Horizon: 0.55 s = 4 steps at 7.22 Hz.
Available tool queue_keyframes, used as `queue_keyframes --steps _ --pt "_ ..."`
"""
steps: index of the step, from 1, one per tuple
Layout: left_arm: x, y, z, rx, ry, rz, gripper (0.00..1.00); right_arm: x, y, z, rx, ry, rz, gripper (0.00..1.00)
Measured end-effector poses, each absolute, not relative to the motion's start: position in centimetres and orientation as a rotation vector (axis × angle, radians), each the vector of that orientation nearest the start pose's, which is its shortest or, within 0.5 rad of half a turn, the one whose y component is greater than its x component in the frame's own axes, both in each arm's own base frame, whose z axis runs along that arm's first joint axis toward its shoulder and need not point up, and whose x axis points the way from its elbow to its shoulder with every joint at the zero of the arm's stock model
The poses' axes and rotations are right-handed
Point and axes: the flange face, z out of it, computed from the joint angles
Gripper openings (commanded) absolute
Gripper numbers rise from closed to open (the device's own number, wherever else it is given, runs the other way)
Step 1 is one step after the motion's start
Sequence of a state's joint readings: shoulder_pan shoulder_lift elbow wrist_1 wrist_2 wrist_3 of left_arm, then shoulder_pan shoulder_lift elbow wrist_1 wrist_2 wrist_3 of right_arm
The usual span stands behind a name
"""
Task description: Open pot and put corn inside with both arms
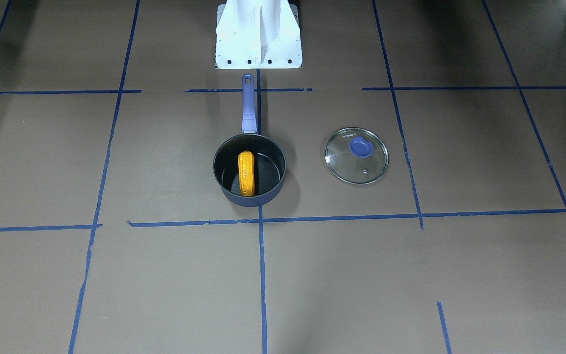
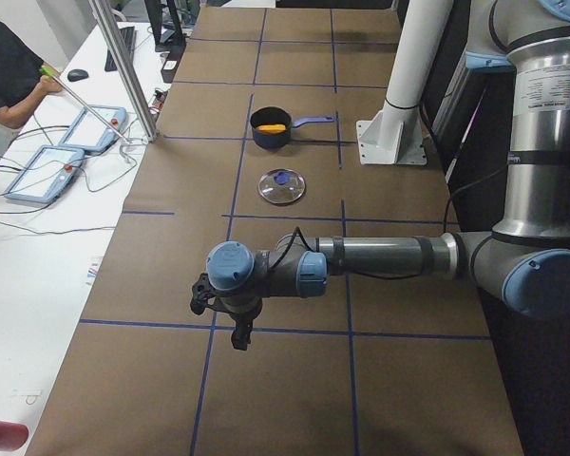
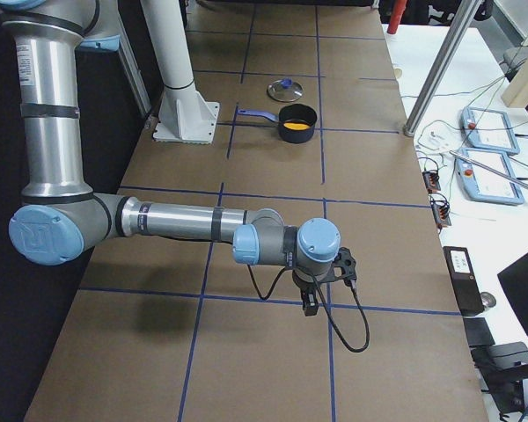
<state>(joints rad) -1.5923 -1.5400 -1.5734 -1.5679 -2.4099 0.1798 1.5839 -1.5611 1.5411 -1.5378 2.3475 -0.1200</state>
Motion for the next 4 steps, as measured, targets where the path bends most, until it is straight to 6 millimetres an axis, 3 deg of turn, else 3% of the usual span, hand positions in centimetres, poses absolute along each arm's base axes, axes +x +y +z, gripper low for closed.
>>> queue_keyframes --steps 4 --pt "-6.94 -47.27 67.05 0.055 0.839 0.137 1.0 6.92 -49.28 66.58 0.048 -0.79 -0.078 1.0"
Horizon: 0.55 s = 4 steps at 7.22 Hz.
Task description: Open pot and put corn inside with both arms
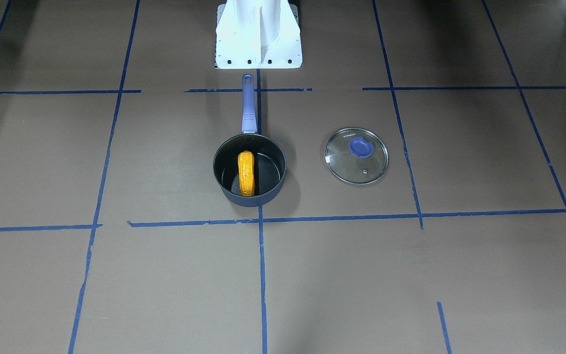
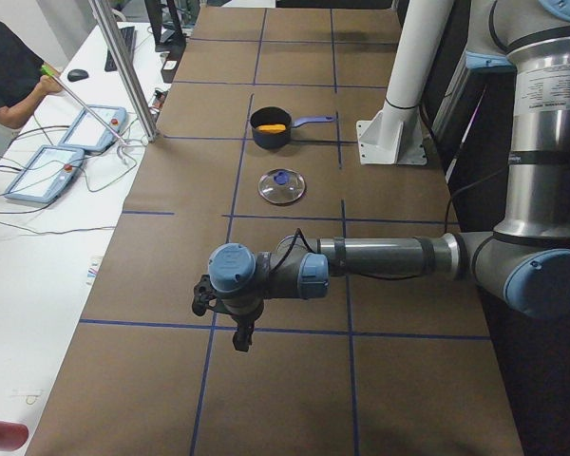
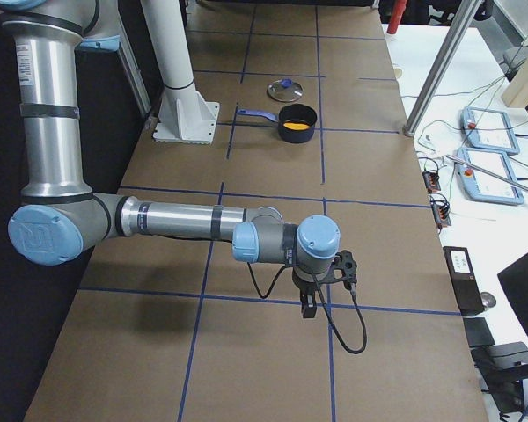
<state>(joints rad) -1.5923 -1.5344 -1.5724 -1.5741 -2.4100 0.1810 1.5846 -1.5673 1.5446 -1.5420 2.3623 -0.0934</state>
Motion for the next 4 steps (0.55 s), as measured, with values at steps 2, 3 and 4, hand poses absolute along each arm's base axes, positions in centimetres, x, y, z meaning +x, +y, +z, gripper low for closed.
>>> queue_keyframes --steps 2,3,4 --pt "-6.94 -47.26 67.06 0.056 0.838 0.137 1.0 6.83 -49.2 66.55 0.048 -0.804 -0.077 1.0" --pt "-6.94 -47.26 67.07 0.056 0.837 0.137 1.0 6.82 -49.19 66.56 0.048 -0.805 -0.077 1.0" --pt "-6.95 -47.24 67.11 0.053 0.837 0.134 1.0 6.82 -49.19 66.55 0.048 -0.805 -0.077 1.0"
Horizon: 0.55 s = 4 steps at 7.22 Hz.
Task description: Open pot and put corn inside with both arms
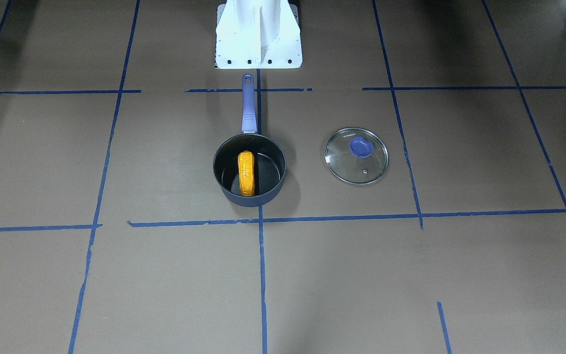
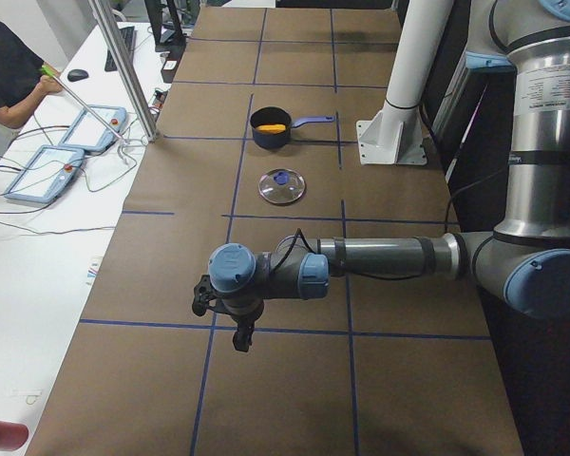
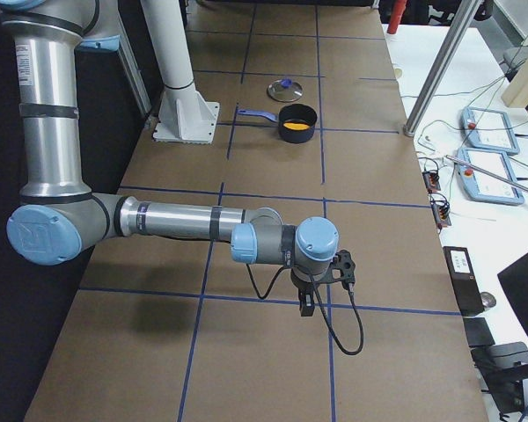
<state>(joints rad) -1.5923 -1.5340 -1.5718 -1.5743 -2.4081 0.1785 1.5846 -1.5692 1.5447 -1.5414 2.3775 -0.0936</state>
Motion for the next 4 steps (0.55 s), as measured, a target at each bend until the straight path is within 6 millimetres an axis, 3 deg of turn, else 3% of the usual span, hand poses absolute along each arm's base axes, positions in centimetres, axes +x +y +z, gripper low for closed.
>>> queue_keyframes --steps 4 --pt "-6.97 -47.4 66.87 0.022 0.835 0.044 1.0 6.82 -49.17 66.5 0.05 -0.805 -0.078 1.0"
